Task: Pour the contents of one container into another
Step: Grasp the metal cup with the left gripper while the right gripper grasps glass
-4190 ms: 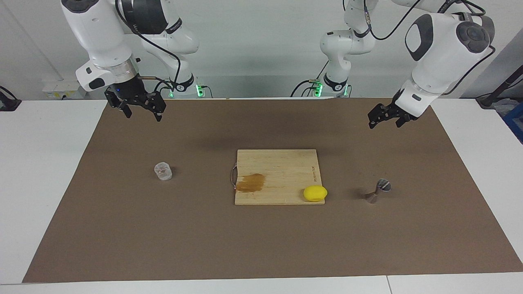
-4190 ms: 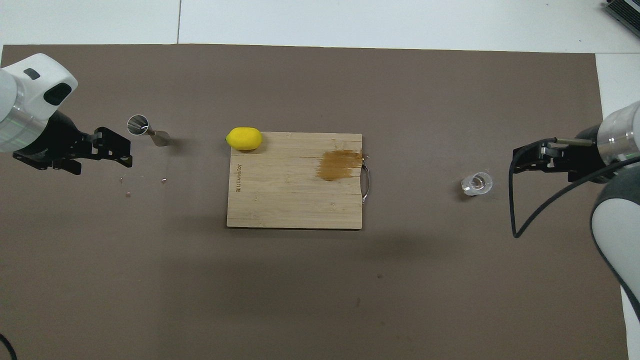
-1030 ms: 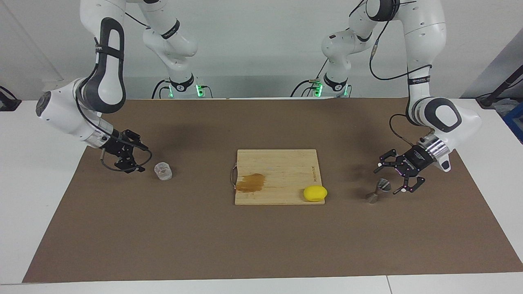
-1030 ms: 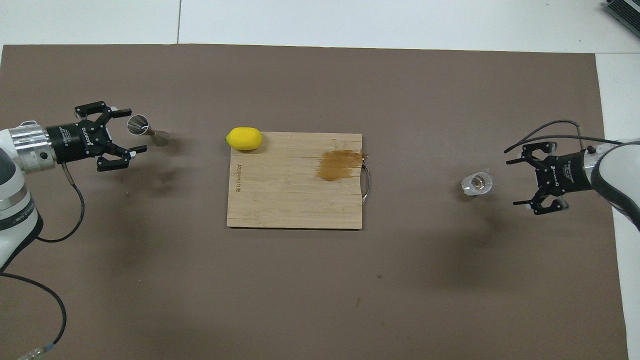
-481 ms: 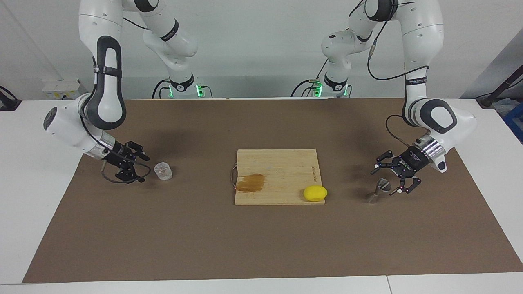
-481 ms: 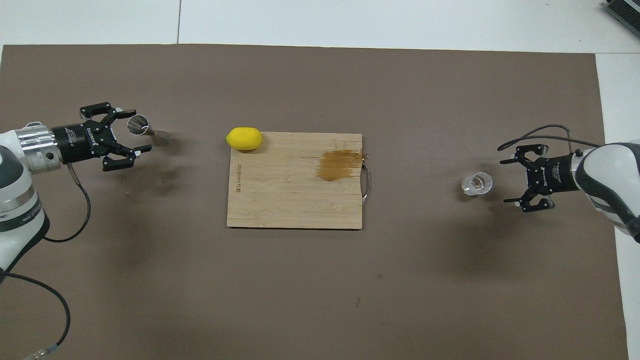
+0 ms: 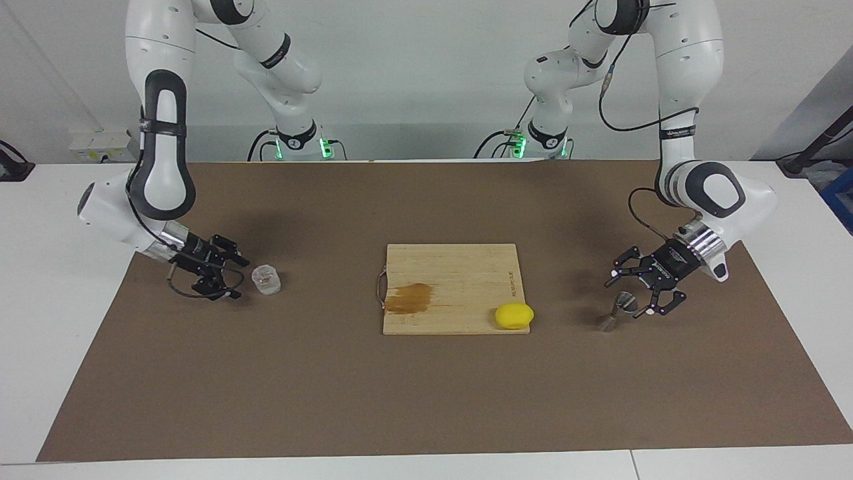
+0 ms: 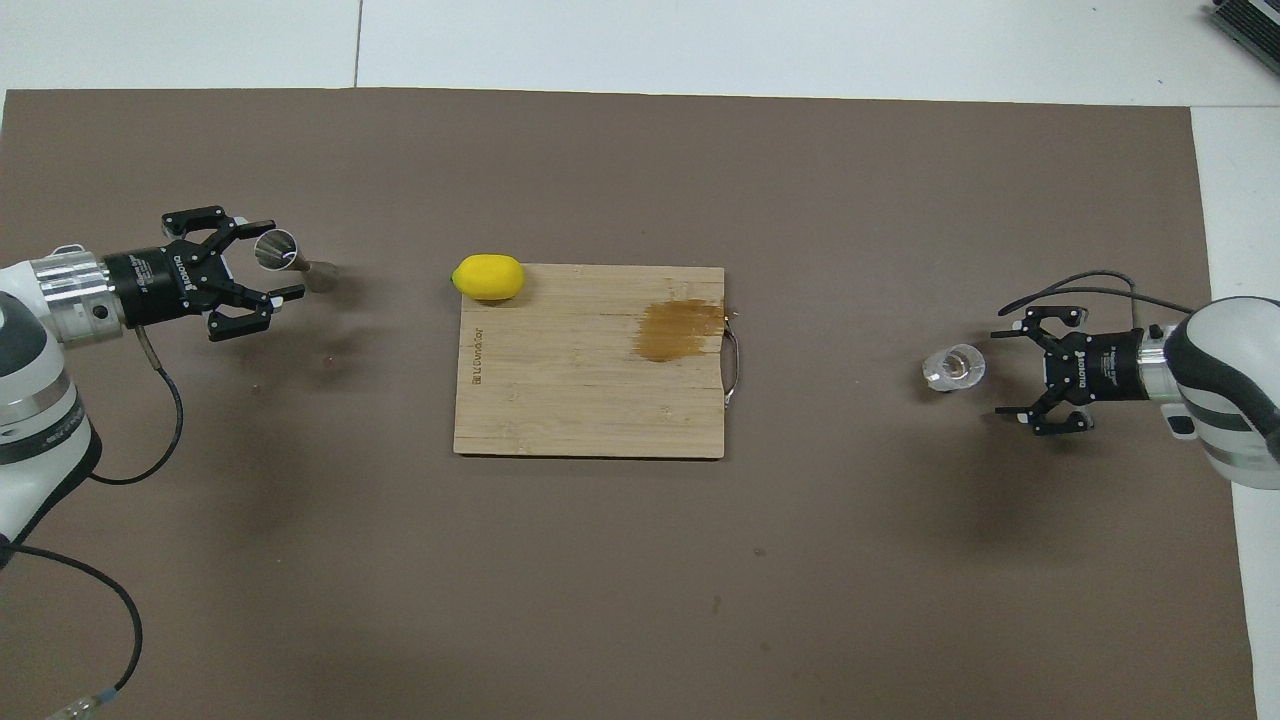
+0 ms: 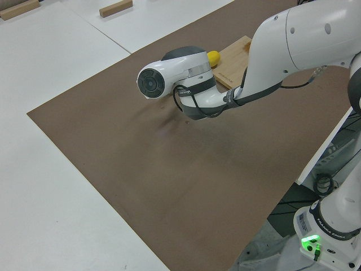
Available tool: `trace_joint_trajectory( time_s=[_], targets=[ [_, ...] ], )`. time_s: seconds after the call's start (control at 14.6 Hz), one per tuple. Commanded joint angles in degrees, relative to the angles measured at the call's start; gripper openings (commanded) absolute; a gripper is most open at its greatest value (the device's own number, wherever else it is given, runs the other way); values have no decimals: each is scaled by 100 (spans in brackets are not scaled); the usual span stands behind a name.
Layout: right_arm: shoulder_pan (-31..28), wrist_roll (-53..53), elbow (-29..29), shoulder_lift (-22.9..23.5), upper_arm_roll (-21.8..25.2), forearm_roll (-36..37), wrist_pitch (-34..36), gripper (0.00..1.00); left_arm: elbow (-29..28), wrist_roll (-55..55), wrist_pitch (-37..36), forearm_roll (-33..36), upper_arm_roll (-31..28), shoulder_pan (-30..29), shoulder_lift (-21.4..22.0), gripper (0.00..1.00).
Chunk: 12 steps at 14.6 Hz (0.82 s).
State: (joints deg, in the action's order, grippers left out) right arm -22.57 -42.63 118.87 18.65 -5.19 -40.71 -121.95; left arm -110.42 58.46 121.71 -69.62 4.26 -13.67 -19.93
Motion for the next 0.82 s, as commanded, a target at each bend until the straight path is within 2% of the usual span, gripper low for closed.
trace_joint_trajectory(
  time_s=[0.0,0.07,0.27,0.48,0.76],
  targets=[
    [-29,149,40,-11,-70,-183,-74,100,-252,-45,107,-148,-56,75,174,23],
    [-46,132,40,-11,-70,-210,-39,100,-261,-36,90,-148,-56,57,182,1],
    [-46,141,198,-63,-70,-525,-57,100,-252,-19,28,-166,-56,48,191,0],
    [-2,132,286,-46,-70,-842,-48,100,-164,130,-340,-166,-65,48,200,0],
    [7,-44,435,-90,-88,-1043,-39,100,29,938,-823,-148,-4,101,226,0]
  ],
)
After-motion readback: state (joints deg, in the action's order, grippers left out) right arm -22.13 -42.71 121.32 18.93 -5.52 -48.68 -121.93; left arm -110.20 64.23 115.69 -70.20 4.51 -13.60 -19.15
